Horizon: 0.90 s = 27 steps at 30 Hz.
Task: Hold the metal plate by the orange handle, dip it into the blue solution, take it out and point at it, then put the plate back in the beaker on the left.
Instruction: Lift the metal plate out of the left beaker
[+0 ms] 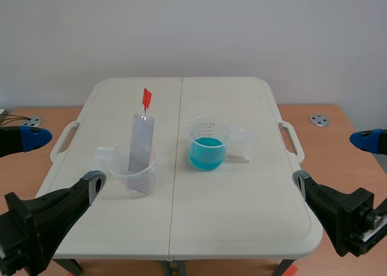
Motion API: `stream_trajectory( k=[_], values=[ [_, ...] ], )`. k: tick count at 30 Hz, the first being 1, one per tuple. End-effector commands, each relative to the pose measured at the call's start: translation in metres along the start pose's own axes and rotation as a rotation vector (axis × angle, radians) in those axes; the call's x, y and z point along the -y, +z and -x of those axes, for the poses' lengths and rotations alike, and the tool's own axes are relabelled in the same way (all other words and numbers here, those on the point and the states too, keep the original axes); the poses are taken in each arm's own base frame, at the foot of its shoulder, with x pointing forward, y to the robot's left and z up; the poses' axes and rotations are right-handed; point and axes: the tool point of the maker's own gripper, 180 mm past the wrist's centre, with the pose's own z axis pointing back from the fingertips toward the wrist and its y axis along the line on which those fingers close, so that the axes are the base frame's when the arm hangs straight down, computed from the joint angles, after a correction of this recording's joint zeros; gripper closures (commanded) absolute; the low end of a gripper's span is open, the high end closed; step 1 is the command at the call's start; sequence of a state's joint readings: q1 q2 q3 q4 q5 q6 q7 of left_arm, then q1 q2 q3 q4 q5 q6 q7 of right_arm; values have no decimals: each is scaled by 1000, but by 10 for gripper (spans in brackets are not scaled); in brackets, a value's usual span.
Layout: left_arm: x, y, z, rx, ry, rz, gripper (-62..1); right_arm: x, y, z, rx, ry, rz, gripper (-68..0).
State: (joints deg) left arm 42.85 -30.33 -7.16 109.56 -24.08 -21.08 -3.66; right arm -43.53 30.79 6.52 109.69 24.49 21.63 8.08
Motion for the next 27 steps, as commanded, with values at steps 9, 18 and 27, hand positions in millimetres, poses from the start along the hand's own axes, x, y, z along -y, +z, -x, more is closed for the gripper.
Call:
stream_trajectory(
  k=[9, 18, 27],
  values=[
    [2, -1, -8, 30, 3, 4, -623, 3, -4, -18, 61, 20, -5, -644],
    [1, -1, -2, -4, -3, 1, -623, -2, -12, -30, 112, 25, -31, -644],
    [0, 3, 7, -63, -51, 19, -241, -14, -32, -37, 129, 22, -81, -644]
  ],
)
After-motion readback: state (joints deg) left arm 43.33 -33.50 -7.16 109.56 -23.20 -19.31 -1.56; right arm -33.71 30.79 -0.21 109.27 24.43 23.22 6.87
